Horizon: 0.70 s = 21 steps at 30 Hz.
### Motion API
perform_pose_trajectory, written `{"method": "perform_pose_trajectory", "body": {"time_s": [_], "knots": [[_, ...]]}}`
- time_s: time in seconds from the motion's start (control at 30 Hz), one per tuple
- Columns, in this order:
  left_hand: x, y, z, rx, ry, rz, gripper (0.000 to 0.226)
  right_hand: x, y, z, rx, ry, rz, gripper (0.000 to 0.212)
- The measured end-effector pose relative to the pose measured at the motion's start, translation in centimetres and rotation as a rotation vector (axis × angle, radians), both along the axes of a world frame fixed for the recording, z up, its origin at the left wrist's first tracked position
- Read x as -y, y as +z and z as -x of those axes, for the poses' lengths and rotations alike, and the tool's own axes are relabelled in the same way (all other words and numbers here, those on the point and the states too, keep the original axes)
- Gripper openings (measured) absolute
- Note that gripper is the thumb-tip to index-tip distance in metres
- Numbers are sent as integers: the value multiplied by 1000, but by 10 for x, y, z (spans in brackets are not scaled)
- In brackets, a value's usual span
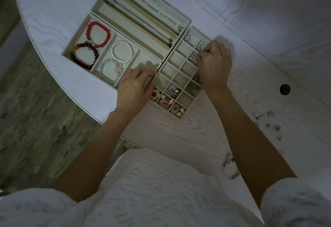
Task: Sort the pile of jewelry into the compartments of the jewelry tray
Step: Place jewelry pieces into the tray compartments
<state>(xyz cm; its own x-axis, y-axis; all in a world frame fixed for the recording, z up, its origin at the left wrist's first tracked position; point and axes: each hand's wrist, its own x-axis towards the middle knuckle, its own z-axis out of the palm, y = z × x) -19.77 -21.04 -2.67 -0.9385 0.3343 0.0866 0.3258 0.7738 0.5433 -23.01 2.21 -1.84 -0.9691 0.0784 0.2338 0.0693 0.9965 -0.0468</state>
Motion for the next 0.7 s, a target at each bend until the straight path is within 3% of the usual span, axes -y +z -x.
{"method": "perform_pose_trajectory", "body": {"time_s": [0.17, 0.4, 0.53, 0.7], "knots": [[-3, 2, -3, 38, 30, -1, 24, -19, 22, -50, -29, -1, 362, 17], [-8, 7, -4, 93, 74, -78, 22, -61, 25, -183, 125, -331, 310, 21], [-5, 4, 0, 179, 121, -83, 29, -68, 12, -217, 238, -521, 341, 31], [-5, 5, 4, 222, 115, -31, 28, -49, -3, -220, 254, -495, 454, 28]]}}
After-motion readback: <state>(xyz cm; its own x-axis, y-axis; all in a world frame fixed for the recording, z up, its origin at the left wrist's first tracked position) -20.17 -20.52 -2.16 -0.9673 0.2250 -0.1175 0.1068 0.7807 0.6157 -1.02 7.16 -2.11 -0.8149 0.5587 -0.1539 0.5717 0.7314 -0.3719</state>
